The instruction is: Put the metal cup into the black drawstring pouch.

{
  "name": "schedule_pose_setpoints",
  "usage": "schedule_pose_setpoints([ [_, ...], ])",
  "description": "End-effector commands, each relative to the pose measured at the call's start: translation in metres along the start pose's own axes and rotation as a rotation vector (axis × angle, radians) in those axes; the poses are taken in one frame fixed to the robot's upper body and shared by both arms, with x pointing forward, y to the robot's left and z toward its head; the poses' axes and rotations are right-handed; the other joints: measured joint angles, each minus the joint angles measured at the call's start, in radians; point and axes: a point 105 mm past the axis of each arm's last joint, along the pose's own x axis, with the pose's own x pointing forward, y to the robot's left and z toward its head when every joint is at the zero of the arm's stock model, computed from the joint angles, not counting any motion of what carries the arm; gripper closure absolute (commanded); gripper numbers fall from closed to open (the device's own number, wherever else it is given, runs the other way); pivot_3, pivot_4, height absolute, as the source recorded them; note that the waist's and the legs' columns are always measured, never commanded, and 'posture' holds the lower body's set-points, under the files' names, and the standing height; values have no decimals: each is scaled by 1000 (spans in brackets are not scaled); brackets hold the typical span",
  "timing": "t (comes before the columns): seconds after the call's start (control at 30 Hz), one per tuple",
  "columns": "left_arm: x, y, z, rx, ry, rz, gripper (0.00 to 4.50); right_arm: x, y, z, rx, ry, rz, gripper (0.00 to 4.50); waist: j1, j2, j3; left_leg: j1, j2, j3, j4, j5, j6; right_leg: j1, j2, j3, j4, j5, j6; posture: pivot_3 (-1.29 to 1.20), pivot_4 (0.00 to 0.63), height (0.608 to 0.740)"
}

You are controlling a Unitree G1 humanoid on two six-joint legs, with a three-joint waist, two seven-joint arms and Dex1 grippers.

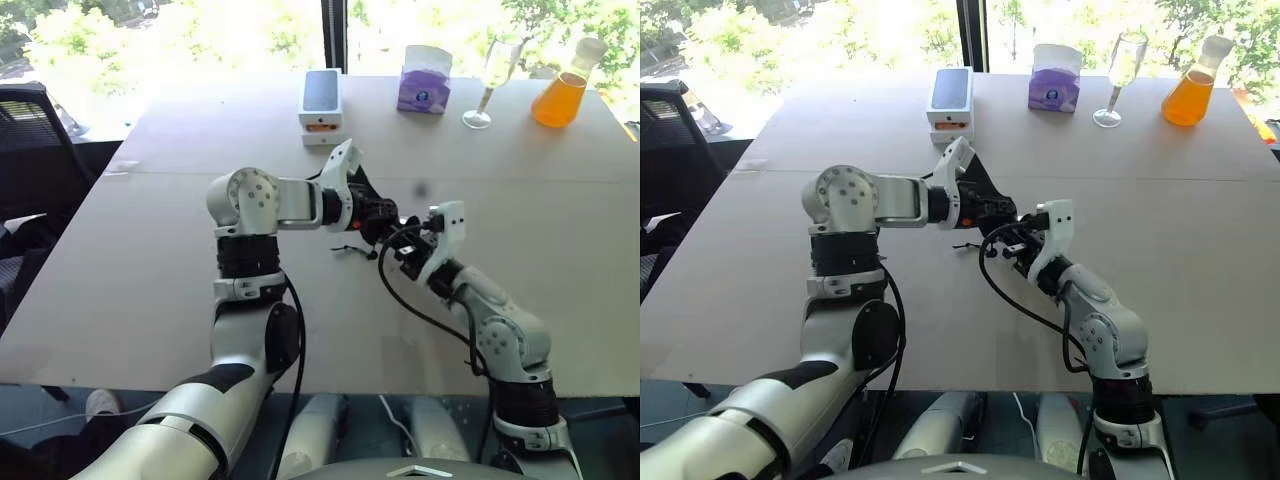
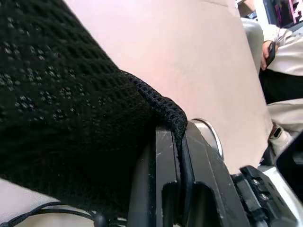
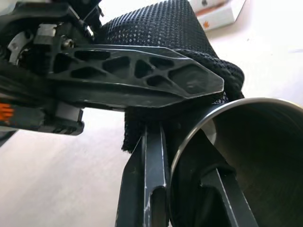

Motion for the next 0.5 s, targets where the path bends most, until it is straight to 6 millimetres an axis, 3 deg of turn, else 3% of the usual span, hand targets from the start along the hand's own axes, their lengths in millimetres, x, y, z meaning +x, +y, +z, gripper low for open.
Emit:
schedule_pose_setpoints([
  [0.03, 2, -8, 2, -47, 5, -56, 4500, 7, 0, 33, 97, -197, -14, 4460, -1, 0, 0, 0, 0, 0, 0, 0, 0, 0, 0, 0, 0, 0, 0, 0, 150, 740],
  [0.1, 0, -4, 4, -80, -9, -55, 4500, 5, -9, 39, 262, -280, -44, 4460, -1, 1, 0, 1, 1, 0, -1, 0, 0, 0, 1, 1, 0, 0, 0, 0, 150, 740],
  [0.27, 0, -3, 5, -148, -35, -78, 4500, 1, -13, 40, 416, -331, -30, 4460, 0, 1, 0, 0, 0, 0, 0, 0, 0, 0, 0, 1, 0, 0, 0, 0, 150, 740],
  [0.4, -1, -5, 5, -171, -44, -92, 4500, 1, -12, 38, 441, -316, -19, 4460, -3, 1, 0, 1, 1, 1, -1, 0, 0, 0, 1, 2, 0, 0, 0, 0, 150, 740],
  [0.5, -2, -8, 6, -185, -63, -116, 4500, 4, -8, 31, 346, -254, -12, 4460, -3, 1, 0, 1, 1, 2, -1, 0, 0, -1, 1, 4, 1, 0, 0, 0, 150, 740],
])
